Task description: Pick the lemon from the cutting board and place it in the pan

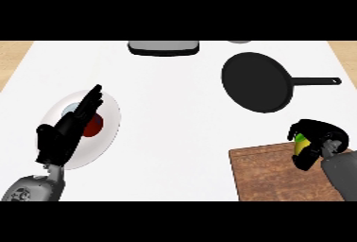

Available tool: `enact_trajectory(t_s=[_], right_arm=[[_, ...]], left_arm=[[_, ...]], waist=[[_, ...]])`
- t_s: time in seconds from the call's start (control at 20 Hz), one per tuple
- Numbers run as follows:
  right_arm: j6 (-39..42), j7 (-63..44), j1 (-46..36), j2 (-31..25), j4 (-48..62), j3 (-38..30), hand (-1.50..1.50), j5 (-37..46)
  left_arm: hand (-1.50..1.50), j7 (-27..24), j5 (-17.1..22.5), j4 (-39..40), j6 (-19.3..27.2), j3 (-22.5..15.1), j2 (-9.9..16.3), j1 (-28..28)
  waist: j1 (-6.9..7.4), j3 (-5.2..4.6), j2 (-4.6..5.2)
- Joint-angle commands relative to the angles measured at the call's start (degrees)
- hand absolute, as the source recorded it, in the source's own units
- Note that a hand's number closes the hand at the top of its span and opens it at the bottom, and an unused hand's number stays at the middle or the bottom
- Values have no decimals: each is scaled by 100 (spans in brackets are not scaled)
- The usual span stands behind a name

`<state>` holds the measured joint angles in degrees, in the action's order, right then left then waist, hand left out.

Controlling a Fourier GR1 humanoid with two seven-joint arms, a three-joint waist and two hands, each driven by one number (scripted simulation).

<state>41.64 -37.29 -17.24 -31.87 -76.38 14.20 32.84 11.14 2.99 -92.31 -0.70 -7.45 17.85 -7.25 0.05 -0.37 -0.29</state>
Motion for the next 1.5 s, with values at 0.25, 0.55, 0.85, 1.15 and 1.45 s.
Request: enact_trajectory(t_s=[0.25,0.55,0.85,1.15,1.45], right_arm=[[-1422,375,-56,1453,-2440,1135,150,552],[-2775,238,29,1678,-4010,2015,150,2014],[-3468,-199,925,1809,-5008,2787,150,3166],[-4159,445,1060,1815,-4494,1572,150,2658],[-5005,1503,629,2211,-2939,502,150,1643]], left_arm=[[0,-52,-87,166,-33,-30,-79,12],[0,-51,10,204,-39,145,-46,15],[0,87,-43,244,-106,212,-60,-202],[0,-231,-482,488,82,-9,-434,-192],[0,188,-44,156,-325,446,-110,-415]], waist=[[-89,42,-94],[-158,38,-70],[-87,38,9],[-35,39,39],[29,42,51]])
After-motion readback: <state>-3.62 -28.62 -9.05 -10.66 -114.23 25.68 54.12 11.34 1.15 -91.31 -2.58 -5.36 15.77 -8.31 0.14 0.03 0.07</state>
